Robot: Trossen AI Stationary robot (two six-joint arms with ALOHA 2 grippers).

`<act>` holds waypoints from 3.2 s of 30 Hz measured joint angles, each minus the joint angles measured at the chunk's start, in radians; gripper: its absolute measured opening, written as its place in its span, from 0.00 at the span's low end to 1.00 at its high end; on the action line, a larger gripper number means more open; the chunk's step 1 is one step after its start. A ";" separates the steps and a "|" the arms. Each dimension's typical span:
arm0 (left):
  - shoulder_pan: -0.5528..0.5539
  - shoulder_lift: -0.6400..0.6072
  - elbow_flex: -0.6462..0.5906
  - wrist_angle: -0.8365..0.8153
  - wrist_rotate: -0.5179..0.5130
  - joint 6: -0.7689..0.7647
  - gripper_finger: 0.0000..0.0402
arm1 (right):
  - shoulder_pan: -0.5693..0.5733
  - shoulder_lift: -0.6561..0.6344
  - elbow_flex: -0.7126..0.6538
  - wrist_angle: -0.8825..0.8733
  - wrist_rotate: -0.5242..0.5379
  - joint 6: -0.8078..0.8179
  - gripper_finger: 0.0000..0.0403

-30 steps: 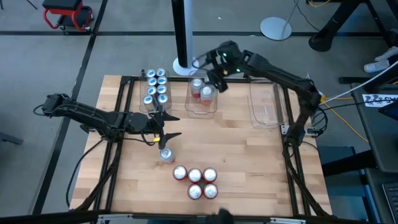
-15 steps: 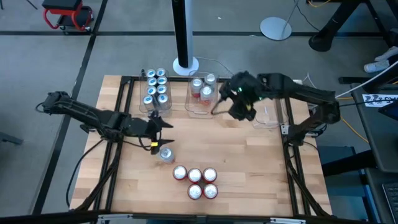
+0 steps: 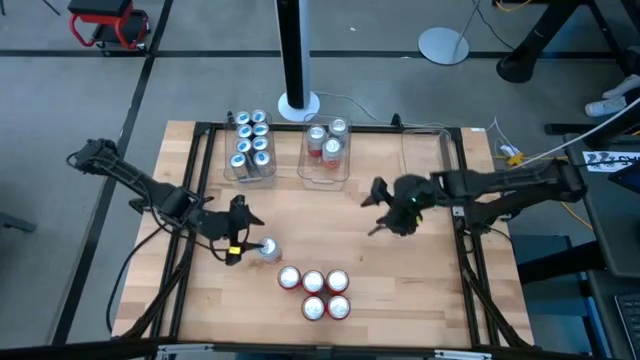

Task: Sort soda cans
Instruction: Put the pink-white soda can into the middle transparent bin

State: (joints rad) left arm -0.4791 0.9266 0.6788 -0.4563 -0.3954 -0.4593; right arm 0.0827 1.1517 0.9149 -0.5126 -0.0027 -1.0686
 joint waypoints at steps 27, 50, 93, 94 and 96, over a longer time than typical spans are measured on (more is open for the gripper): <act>-0.078 0.281 0.003 0.074 -0.095 -0.078 0.75 | 0.175 -0.044 -0.319 0.459 0.145 0.077 0.86; -0.069 0.287 -0.001 0.144 -0.086 0.030 0.75 | 0.172 -0.001 -0.318 0.464 0.153 0.078 0.86; -0.055 0.429 -0.001 0.203 -0.096 -0.003 0.83 | 0.172 -0.002 -0.372 0.555 0.177 0.096 0.86; -0.055 0.430 -0.001 0.206 -0.095 0.001 0.80 | 0.172 -0.002 -0.385 0.575 0.177 0.095 0.86; -0.055 0.428 -0.001 0.207 -0.095 0.012 0.74 | 0.172 -0.002 -0.408 0.609 0.177 0.095 0.86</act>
State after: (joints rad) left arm -0.5339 1.3548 0.6777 -0.2497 -0.4904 -0.4477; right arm 0.2550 1.1500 0.5072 0.0963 0.1743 -0.9733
